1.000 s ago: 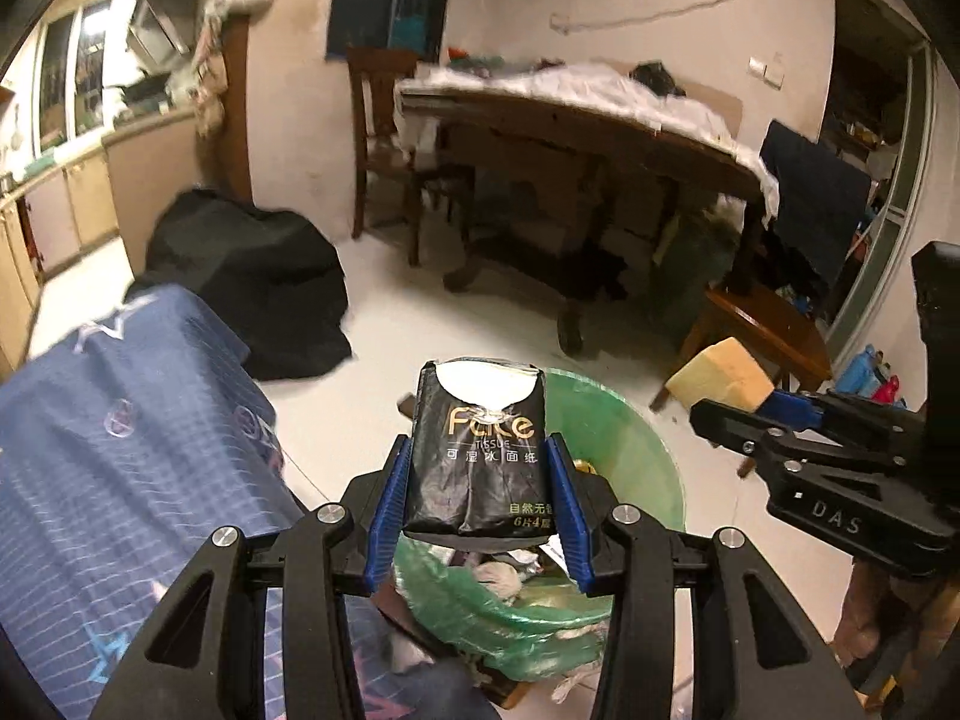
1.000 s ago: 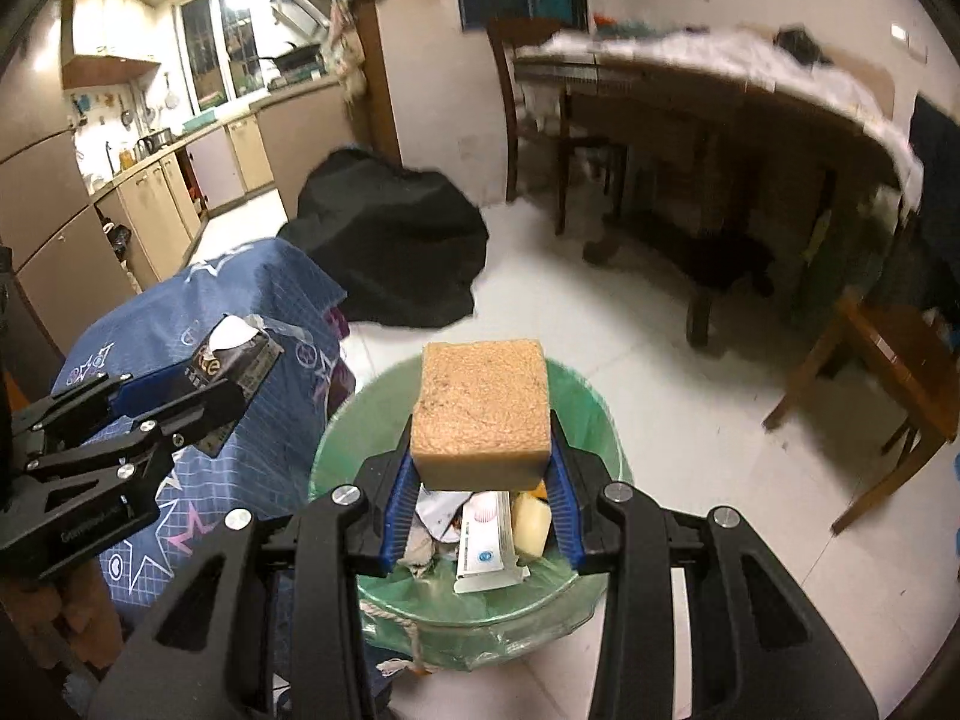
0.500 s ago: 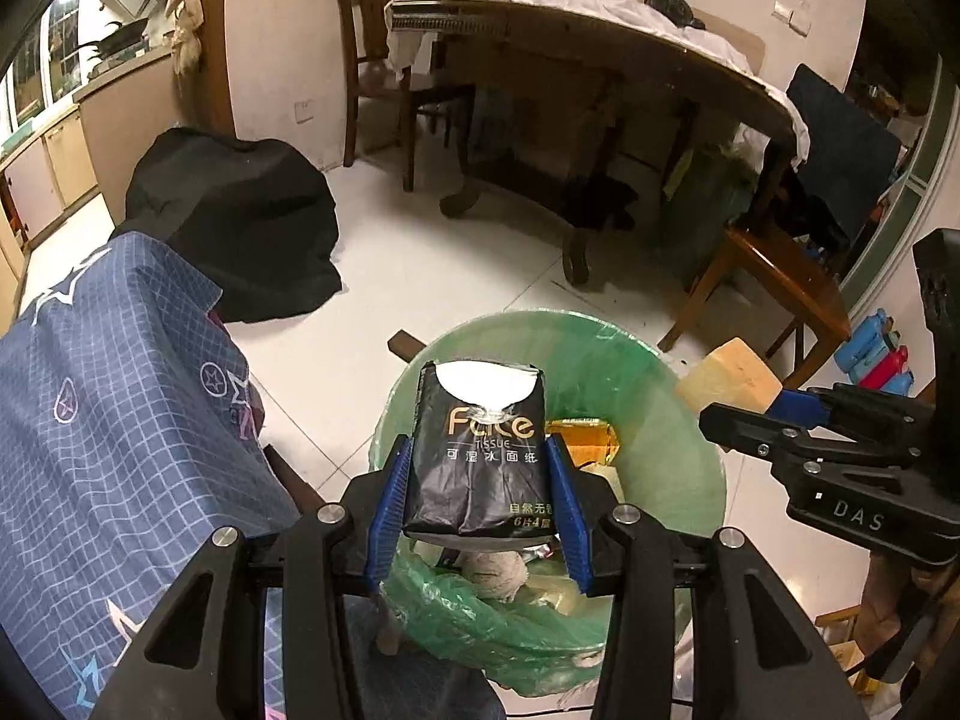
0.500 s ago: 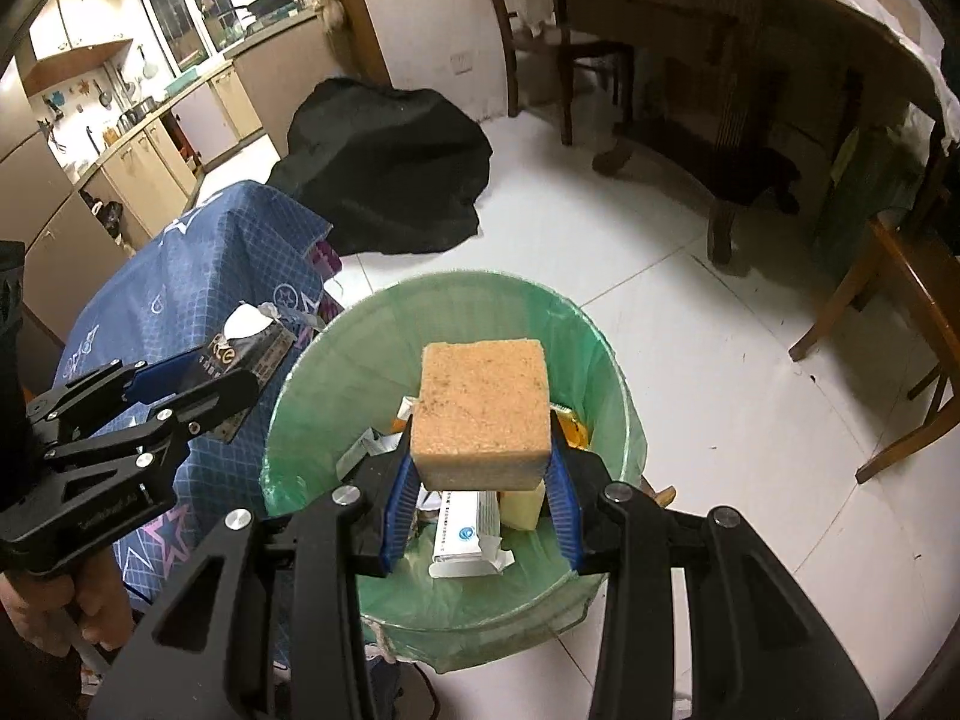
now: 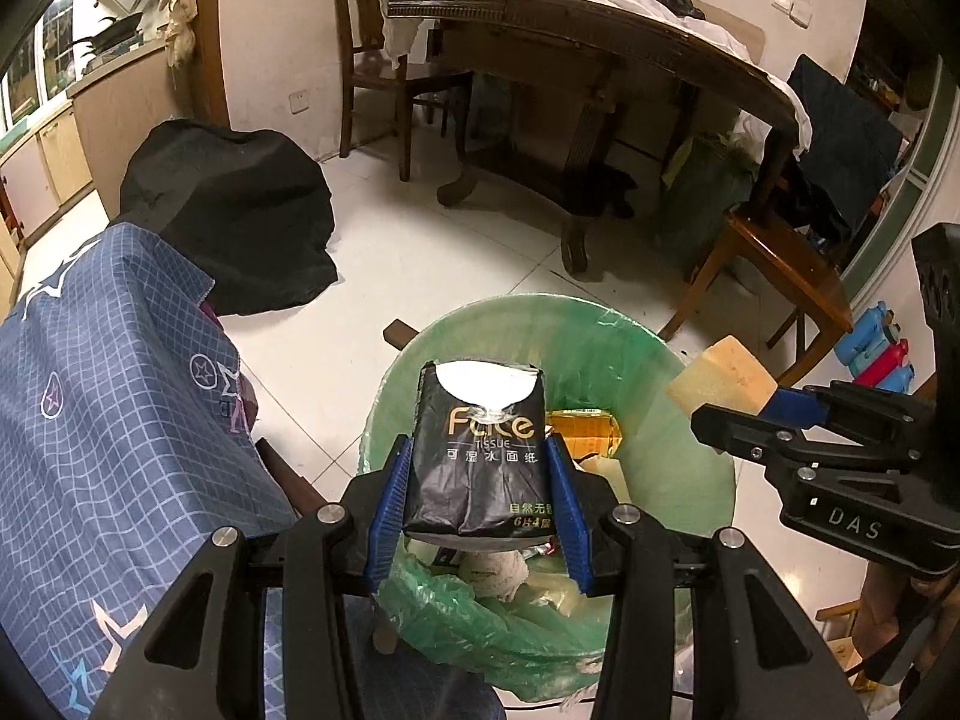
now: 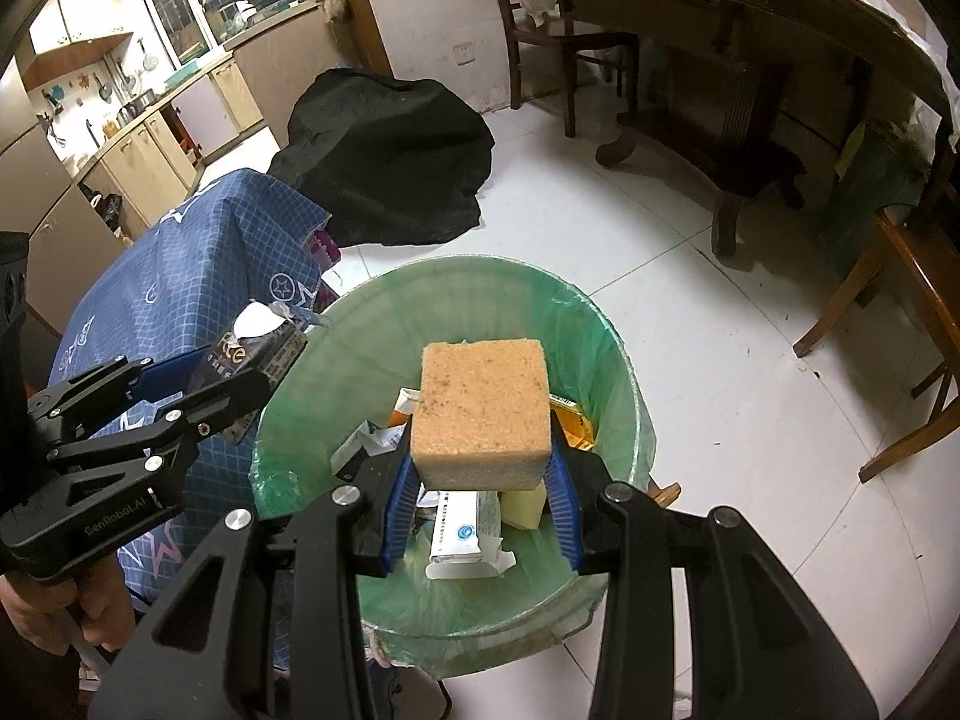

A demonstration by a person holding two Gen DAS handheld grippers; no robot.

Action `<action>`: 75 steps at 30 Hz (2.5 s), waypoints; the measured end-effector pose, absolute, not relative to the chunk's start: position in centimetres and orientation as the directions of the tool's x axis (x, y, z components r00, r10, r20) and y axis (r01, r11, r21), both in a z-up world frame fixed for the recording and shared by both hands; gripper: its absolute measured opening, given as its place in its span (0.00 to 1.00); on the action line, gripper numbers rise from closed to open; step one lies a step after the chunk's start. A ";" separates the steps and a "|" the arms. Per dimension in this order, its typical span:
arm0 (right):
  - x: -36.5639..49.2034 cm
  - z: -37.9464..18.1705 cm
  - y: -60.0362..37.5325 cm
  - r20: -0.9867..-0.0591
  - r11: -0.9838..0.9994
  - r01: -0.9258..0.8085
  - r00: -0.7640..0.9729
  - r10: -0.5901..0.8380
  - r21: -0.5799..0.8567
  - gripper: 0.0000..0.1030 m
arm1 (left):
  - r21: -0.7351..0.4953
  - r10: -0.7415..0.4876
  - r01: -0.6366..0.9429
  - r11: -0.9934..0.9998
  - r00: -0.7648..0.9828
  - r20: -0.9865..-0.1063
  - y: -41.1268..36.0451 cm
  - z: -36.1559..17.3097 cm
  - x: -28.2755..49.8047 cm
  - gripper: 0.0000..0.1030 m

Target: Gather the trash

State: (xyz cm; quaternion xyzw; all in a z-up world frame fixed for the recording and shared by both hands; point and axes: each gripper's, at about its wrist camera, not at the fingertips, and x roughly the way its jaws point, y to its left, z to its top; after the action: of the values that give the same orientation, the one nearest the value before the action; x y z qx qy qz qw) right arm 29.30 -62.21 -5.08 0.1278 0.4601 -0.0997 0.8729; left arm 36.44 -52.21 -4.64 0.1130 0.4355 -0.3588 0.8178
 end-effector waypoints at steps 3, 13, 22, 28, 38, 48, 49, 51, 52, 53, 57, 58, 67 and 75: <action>29.4 -5.1 -62.4 -0.828 0.947 0.294 0.558 -0.057 0.132 0.36 | -0.123 -0.487 0.687 0.716 0.365 -0.793 -52.4 -4.5 36.3 0.44; 28.6 -4.9 -63.5 -0.810 0.937 0.312 0.583 -0.060 0.156 0.59 | -0.093 -0.462 0.652 0.753 0.423 -0.780 -51.7 -4.4 36.5 0.76; 23.4 -1.4 -60.1 -0.681 0.943 0.327 0.706 -0.194 0.071 0.83 | -0.074 -0.487 0.655 0.752 0.477 -0.732 -49.0 -2.3 33.9 0.86; 17.1 0.8 -53.7 -0.529 0.952 0.306 0.812 -0.246 0.028 0.94 | -0.099 -0.538 0.618 0.780 0.582 -0.610 -42.8 0.8 29.2 0.95; 8.4 1.0 -45.9 -0.403 0.931 0.366 0.853 -0.332 0.006 0.95 | -0.037 -0.525 0.582 0.812 0.702 -0.481 -34.1 2.6 18.3 0.95; 3.4 0.6 -41.3 -0.349 0.910 0.414 0.848 -0.399 -0.036 0.95 | -0.022 -0.563 0.617 0.787 0.703 -0.434 -29.3 3.0 9.1 0.95; 3.2 0.5 -41.2 -0.345 0.908 0.418 0.847 -0.405 -0.041 0.95 | -0.018 -0.562 0.616 0.787 0.706 -0.430 -28.9 3.0 8.4 0.95; 2.6 0.3 -40.7 -0.342 0.909 0.415 0.850 -0.401 -0.036 0.95 | -0.017 -0.565 0.618 0.786 0.706 -0.427 -28.2 3.1 7.2 0.95; 2.4 0.2 -40.3 -0.341 0.909 0.416 0.850 -0.403 -0.036 0.95 | -0.013 -0.564 0.618 0.786 0.708 -0.426 -28.2 3.1 6.9 0.95; 2.2 0.1 -40.2 -0.338 0.907 0.419 0.849 -0.406 -0.038 0.95 | -0.007 -0.561 0.617 0.787 0.710 -0.426 -28.0 3.1 6.5 0.95; 1.2 -0.1 -39.4 -0.331 0.908 0.418 0.853 -0.404 -0.032 0.95 | 0.014 -0.559 0.620 0.784 0.716 -0.419 -27.4 3.2 4.9 0.95; 0.9 -0.1 -39.3 -0.328 0.908 0.419 0.853 -0.406 -0.033 0.95 | 0.014 -0.559 0.620 0.784 0.716 -0.419 -27.4 3.2 4.8 0.95; -0.4 0.0 -38.6 -0.302 0.902 0.430 0.856 -0.419 -0.032 0.95 | 0.013 -0.566 0.628 0.778 0.710 -0.419 -27.0 3.4 3.5 0.95; -1.2 -0.6 -38.7 -0.273 0.895 0.446 0.860 -0.431 -0.006 0.95 | 0.012 -0.565 0.627 0.779 0.710 -0.422 -27.1 3.3 3.8 0.95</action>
State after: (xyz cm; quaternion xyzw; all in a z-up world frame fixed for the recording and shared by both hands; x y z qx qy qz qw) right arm -1.21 -38.74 -0.56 0.0287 0.1347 -0.2273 0.9640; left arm 3.78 -27.11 3.26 0.0773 0.2017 -0.3233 0.9213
